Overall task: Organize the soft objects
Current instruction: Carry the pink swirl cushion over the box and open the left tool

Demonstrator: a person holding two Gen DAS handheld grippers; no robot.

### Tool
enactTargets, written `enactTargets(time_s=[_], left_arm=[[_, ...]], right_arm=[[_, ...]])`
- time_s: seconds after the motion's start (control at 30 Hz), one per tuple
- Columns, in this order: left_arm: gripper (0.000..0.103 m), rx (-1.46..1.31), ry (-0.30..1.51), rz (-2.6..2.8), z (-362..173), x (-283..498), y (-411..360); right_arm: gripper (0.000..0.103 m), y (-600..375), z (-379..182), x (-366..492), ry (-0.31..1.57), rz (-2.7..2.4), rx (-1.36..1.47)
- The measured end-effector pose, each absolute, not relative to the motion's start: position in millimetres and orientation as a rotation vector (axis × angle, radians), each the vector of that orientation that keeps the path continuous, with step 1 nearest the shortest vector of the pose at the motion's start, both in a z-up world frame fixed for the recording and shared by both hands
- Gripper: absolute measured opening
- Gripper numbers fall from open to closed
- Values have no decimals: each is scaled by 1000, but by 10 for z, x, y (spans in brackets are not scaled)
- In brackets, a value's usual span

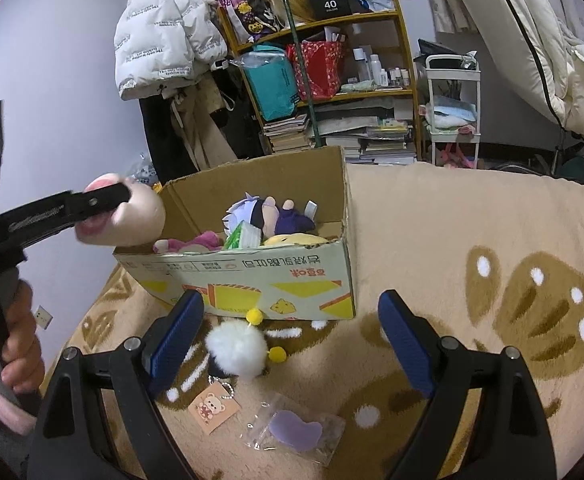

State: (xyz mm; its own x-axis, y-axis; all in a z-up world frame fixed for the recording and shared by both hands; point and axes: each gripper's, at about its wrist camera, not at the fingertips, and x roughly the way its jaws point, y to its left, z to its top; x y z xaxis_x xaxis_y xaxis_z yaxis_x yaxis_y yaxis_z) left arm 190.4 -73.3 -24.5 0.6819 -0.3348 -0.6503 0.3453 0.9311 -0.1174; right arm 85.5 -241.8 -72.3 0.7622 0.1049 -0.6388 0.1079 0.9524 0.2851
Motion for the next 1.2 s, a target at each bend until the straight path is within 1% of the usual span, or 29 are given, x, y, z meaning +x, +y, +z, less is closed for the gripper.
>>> enactTargets(time_s=[0.1,0.2,0.3,0.33,0.37,0.43,0.53,0.6,0.67,0.73,0.97,1.2], left_arm=[[30,-1,753,-384,-314,1976,-737],[35,6,766,-374,-374,2001,-742],[41,10,781,-345,-433,2036,-738],[51,15,785,-337,-460,2053,-725],[58,16,784,-328,-469,2061,-713],[59,4,772,-315,-479,2056,-667],[67,-27,796,-330,-483,2059,-615],[70,-20,804,-321,-483,2023,-613],[80,18,807,-304,-489,1961,-644],[85,34,825,-308,-514,1899,-663],[93,56,902,-336,-610,1690,-674],[93,100,975,-385,-773,1542,-719]], right_arm=[[93,-2421,-719,848,703,0,321],[93,-2413,-708,847,698,4,323],[93,-2399,-702,840,699,7,313],[93,-2390,-700,838,700,7,310],[93,-2386,-697,834,700,8,309],[93,-2378,-689,823,702,10,306],[93,-2361,-680,828,711,4,284],[93,-2364,-700,838,727,5,280],[93,-2374,-720,826,737,0,283],[93,-2387,-731,813,745,-4,292],[93,-2389,-764,722,775,-12,295],[93,-2361,-886,713,858,7,309]])
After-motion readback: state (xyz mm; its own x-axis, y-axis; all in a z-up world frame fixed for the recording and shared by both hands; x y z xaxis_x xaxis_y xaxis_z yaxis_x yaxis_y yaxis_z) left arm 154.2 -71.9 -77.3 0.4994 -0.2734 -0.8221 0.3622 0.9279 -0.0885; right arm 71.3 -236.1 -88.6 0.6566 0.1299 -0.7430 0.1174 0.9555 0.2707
